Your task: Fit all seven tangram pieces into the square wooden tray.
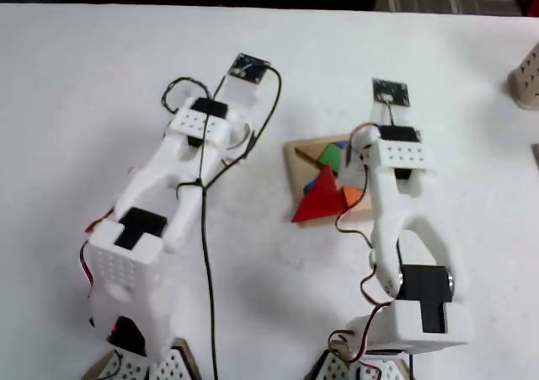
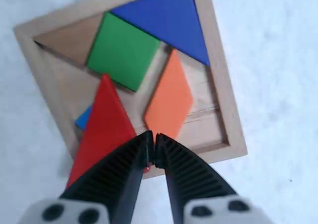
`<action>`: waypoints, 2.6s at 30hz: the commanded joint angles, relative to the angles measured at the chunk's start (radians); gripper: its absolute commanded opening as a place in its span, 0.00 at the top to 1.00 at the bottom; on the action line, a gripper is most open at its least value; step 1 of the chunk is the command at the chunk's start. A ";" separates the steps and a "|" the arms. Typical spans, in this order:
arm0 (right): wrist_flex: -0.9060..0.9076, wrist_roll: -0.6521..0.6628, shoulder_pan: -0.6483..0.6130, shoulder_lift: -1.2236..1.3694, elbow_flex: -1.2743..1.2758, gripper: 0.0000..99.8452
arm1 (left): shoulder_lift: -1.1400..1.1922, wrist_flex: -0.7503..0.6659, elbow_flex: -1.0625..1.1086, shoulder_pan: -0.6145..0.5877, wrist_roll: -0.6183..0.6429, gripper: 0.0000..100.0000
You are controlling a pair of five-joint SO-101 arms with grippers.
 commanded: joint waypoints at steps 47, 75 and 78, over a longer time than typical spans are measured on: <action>0.079 0.052 -0.028 0.012 0.043 0.98 | -0.008 -0.003 -0.058 0.008 0.003 0.97; -0.104 0.060 0.090 0.004 0.152 0.98 | -0.010 0.014 -0.054 0.008 0.003 0.97; -0.113 0.060 0.091 0.007 0.137 0.98 | -0.010 0.014 -0.054 0.008 0.003 0.97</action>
